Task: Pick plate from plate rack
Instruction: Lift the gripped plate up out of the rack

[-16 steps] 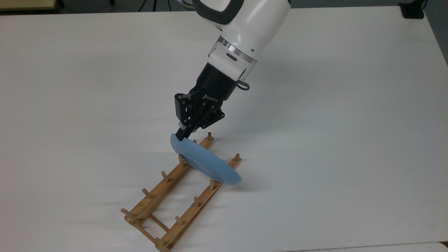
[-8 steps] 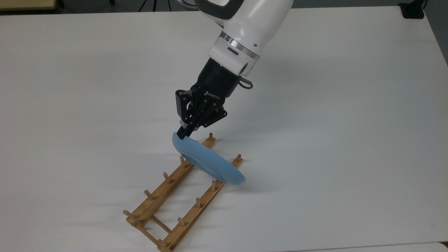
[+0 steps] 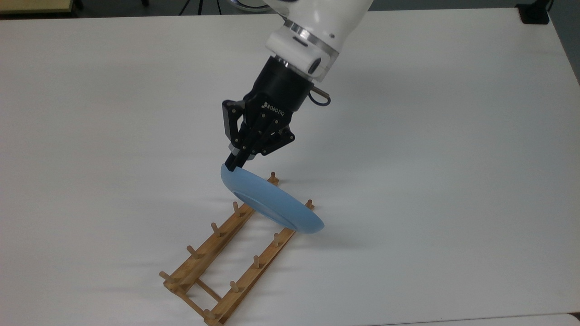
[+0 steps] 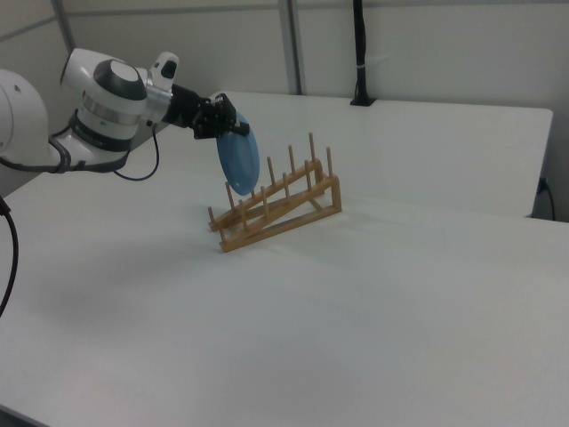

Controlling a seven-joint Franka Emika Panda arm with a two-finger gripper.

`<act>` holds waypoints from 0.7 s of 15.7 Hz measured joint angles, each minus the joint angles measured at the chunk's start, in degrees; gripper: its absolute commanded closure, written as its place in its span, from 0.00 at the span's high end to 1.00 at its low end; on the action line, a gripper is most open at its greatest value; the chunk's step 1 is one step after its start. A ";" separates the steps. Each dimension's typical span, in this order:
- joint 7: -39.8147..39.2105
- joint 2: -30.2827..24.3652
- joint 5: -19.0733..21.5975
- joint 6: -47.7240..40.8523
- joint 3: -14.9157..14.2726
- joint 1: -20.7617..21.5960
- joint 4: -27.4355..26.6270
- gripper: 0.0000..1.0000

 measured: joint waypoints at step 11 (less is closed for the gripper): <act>4.61 -2.77 14.79 0.00 -0.08 -0.96 1.65 0.00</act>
